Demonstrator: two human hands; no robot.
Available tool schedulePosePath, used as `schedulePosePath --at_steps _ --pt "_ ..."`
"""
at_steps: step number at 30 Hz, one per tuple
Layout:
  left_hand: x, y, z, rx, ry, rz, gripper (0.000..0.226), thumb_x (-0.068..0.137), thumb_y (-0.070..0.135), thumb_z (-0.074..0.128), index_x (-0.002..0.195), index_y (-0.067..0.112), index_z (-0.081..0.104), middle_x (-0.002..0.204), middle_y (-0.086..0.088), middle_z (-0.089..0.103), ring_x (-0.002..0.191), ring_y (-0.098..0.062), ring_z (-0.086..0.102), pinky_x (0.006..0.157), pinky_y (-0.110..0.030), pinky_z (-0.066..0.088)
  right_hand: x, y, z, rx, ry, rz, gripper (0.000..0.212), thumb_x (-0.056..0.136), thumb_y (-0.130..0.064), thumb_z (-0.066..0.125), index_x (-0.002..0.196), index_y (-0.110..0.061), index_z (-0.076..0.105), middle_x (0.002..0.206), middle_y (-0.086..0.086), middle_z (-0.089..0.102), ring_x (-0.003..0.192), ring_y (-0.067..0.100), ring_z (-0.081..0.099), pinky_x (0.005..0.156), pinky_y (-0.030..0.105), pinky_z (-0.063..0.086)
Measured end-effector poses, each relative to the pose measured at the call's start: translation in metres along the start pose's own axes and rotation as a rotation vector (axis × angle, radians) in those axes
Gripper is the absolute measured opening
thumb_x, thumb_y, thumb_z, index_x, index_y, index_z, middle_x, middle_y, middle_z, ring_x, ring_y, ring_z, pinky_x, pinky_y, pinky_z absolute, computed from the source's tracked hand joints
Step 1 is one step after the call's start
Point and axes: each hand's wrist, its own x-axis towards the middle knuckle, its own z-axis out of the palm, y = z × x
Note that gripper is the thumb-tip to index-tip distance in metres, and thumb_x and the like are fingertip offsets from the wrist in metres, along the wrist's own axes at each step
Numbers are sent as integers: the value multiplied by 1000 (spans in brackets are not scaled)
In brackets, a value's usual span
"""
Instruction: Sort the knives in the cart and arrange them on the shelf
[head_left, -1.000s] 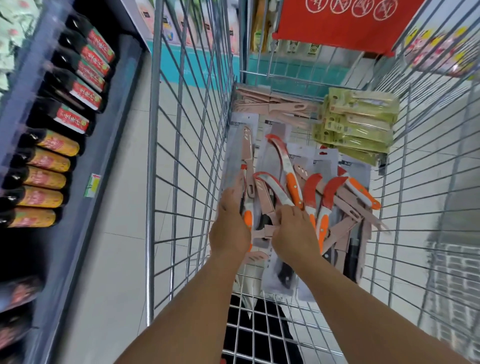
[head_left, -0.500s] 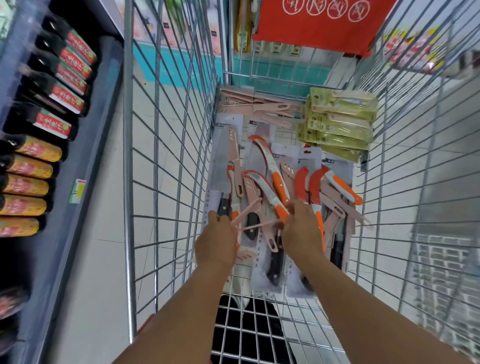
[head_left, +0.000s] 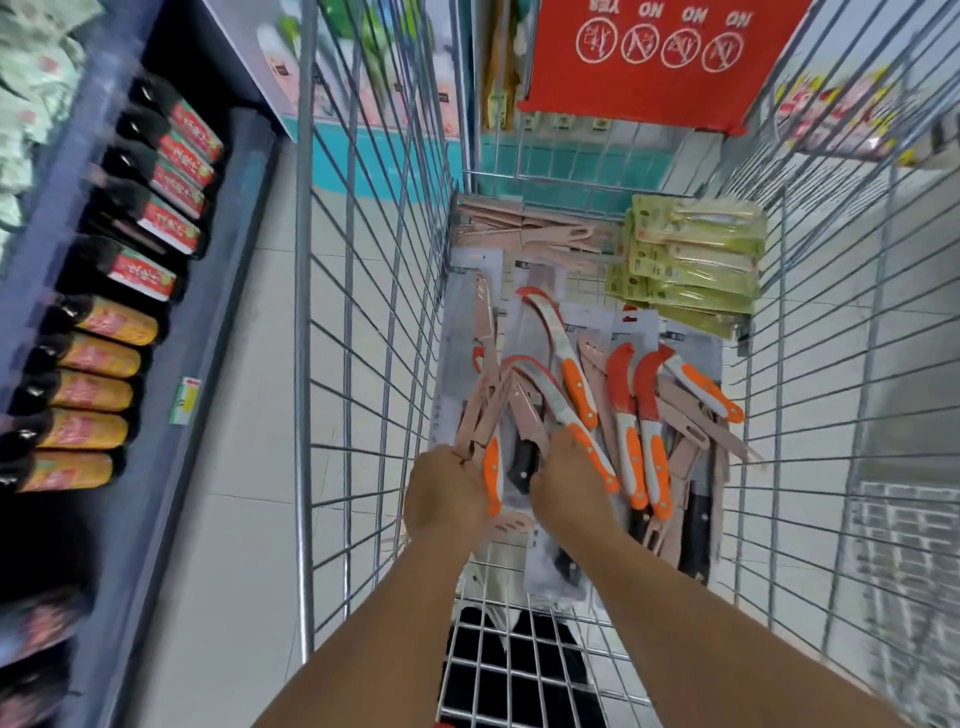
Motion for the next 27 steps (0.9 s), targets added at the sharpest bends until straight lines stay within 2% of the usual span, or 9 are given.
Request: schedulePosePath --at_steps 3,6,9,13,16,18,20,23,27 --pt "6 0 3 -51 5 -83 27 96 19 44 97 0 63 98 -17 66 78 -28 56 61 -27 36 -1 -11 -5 86 25 -23 25 88 -12 42 111 -2 45 109 18 55 98 35 53 67 33 35" --pt "10 4 3 -130 6 -141 27 97 18 43 92 1 62 98 -17 66 76 -26 53 62 -28 39 4 -28 -15 188 69 -54 35 82 -26 31 101 -2 48 101 17 53 87 33 51 65 33 32" --pt "15 12 2 -217 -7 -169 32 99 20 41 103 -2 64 106 -20 66 94 -34 60 75 -33 47 21 -38 -20 176 50 -84 23 93 -9 38 113 -1 45 113 19 47 88 28 47 70 32 35" --pt "25 24 1 -325 12 -206 31 100 14 35 121 1 54 118 -19 61 105 -33 58 72 -28 38 44 -48 -21 159 104 -116 31 90 -2 43 121 -5 47 115 9 49 104 24 49 76 25 33" --pt "33 30 4 -347 38 -231 32 100 14 32 125 2 48 124 -18 58 111 -34 55 85 -34 42 59 -56 -18 190 95 -86 15 93 -7 44 105 -8 54 92 -1 48 83 19 50 63 24 29" --pt "35 33 6 -379 56 -239 31 99 11 33 125 2 47 123 -19 58 110 -34 55 87 -36 42 63 -60 -16 184 95 -70 9 95 -20 47 91 -13 50 79 -2 48 70 18 49 54 27 29" --pt "34 37 8 -427 76 -255 27 99 10 33 121 4 48 119 -17 58 107 -33 55 79 -33 39 66 -62 -14 133 106 -147 20 96 -33 47 94 -14 50 86 2 52 78 23 50 58 29 33" --pt "36 38 13 -447 83 -262 24 100 22 38 115 7 48 113 -16 60 100 -33 57 77 -34 42 76 -65 -8 -85 40 -257 24 94 -22 46 112 -8 50 112 13 47 105 30 44 79 36 37" --pt "41 40 16 -422 85 -232 27 97 28 44 114 7 48 110 -15 63 97 -33 59 81 -36 47 83 -69 -14 -139 40 -234 22 89 -11 52 110 -7 49 115 15 45 108 32 46 79 36 41"
